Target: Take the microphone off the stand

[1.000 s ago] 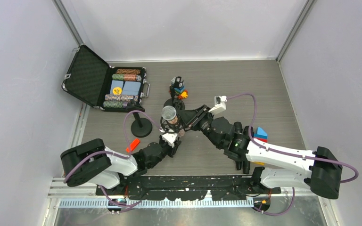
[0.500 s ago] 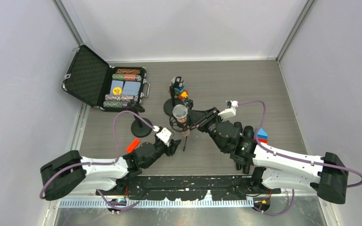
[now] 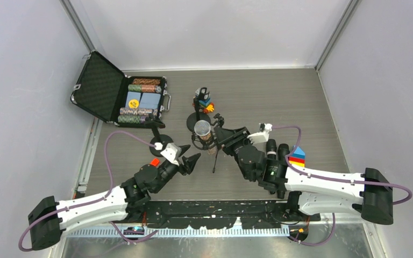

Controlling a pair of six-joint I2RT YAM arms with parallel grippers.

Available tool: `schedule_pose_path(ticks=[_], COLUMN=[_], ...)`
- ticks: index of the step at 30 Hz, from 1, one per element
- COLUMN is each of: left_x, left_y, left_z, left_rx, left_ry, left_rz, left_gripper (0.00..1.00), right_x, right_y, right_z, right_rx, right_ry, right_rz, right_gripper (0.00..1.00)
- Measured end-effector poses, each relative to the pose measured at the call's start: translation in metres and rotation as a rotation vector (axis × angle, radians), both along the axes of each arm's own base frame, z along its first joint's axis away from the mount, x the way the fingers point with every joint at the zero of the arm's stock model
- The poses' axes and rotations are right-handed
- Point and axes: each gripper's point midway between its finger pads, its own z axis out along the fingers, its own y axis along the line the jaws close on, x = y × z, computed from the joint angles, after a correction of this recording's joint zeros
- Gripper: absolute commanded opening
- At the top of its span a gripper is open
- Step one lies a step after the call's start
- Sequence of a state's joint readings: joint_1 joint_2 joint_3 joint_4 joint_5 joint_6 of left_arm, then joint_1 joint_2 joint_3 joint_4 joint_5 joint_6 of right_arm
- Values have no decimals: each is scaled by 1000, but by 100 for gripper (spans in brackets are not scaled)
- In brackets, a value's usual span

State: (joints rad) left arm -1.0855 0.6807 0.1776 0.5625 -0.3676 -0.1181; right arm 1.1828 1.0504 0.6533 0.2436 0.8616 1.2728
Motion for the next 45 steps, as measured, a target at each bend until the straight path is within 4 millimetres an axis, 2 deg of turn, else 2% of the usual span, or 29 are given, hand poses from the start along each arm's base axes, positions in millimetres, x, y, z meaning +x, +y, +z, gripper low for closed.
schedule_pose_path(ticks=[3,9,15,20,23,27,31,33,35,41,45], left_x=[-1,-2,-1,-2,-2,-3,-4,-4,-5,-7,-7], left_y=[3,5,3,-1,-1,-1,1,2,3,5,4], left_z=[4,-10,-16,-8,-1,7,10,9,9,12,14], left_rx=[-2,55,86,81,71,58,58,62,68,69,66], left_ry=[-5,13,23,19,9,-2,-4,-4,-6,-12,-14], left_rz=[1,1,-2,-20,-23,-23,-22,-23,-27,-31,-36], left_gripper=[56,58,59,60,60,61,61,61,62,63,63], right_x=[0,0,-5,-8,-6,4,35,49,56,46,43], right_y=[0,-3,-24,-38,-31,-14,-6,-5,-4,3,5], right_z=[-4,-4,19,34,43,66,80,73,58,2,-6], right_rx=[3,-2,14,-50,-133,-192,-222,-239,-263,-288,-288], right_ry=[6,-2,-42,-94,-122,-158,-144,-117,-78,42,75], right_rz=[-17,-30,-49,-52,-30,11,25,30,39,108,119], right_gripper=[42,46,47,42,39,39,39,38,38,37,37])
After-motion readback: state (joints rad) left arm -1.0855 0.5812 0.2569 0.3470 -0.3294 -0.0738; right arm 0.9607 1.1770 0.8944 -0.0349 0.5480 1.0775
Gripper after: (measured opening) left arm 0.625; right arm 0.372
